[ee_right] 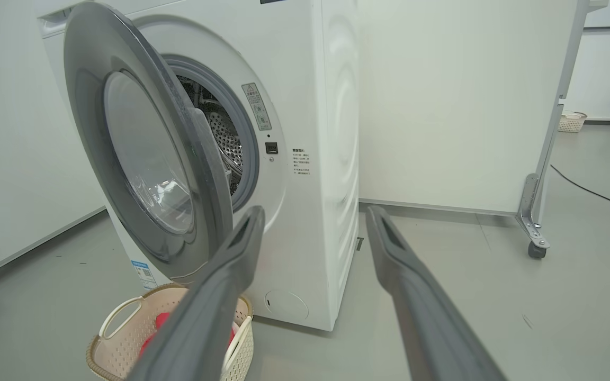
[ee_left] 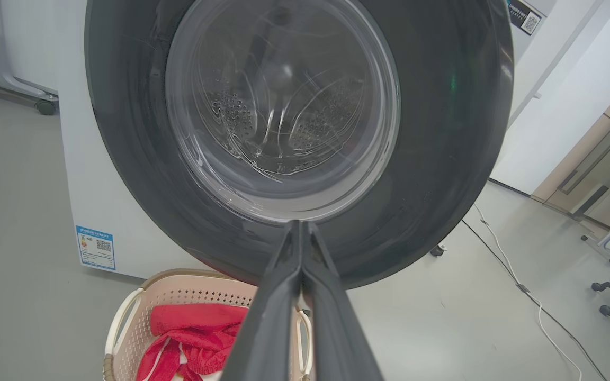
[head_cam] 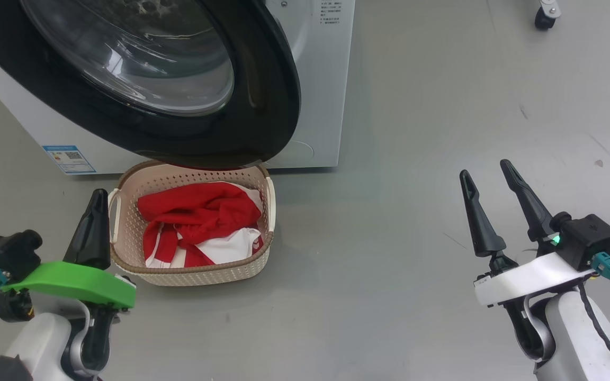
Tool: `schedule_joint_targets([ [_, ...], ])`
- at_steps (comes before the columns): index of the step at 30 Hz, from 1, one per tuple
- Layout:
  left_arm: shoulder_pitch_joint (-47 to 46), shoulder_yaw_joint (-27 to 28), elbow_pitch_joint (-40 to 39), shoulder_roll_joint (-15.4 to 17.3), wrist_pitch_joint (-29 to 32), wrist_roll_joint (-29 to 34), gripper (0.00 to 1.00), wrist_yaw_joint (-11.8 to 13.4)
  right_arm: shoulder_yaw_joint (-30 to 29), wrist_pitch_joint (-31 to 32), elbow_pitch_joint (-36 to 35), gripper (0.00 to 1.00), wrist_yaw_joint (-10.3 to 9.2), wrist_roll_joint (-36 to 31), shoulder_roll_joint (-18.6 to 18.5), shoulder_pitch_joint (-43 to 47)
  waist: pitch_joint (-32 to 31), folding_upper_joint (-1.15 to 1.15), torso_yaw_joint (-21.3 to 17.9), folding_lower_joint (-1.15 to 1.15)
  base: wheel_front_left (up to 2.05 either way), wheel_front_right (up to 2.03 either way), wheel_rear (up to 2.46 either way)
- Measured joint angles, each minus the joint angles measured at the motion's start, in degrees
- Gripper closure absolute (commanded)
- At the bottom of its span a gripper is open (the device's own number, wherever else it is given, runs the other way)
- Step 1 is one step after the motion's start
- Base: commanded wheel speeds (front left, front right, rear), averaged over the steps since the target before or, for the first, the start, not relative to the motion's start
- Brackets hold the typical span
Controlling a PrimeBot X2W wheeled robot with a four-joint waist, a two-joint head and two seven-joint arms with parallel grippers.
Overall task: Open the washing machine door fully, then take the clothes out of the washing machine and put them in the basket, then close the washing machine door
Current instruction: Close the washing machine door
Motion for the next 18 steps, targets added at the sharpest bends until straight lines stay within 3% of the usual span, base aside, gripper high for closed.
schedule_joint_targets([
  [6, 2.1, 0.3, -0.9, 0.0, -0.1, 5.5, 1.0, 1.4, 0.0, 0.0, -0.5, 0.0, 0.0, -0.2, -0.2, 1.0, -1.2, 0.0, 1.3, 0.0, 0.0, 0.0, 0.0],
  [10, 3.1, 3.7, -3.5, -0.3, -0.1, 10.6, 1.0, 3.2, 0.8, 0.0, -0.8, 0.0, 0.0, -0.2, -0.3, 1.0, -1.6, 0.0, 1.8, 0.0, 0.0, 0.0, 0.0],
  [18, 6.4, 6.0, -7.5, -3.0, -0.1, 17.3, 1.0, 4.3, 1.0, 0.0, -1.2, 0.0, 0.0, -0.2, -0.3, 1.2, -1.7, 0.0, 2.2, 0.0, 0.0, 0.0, 0.0],
])
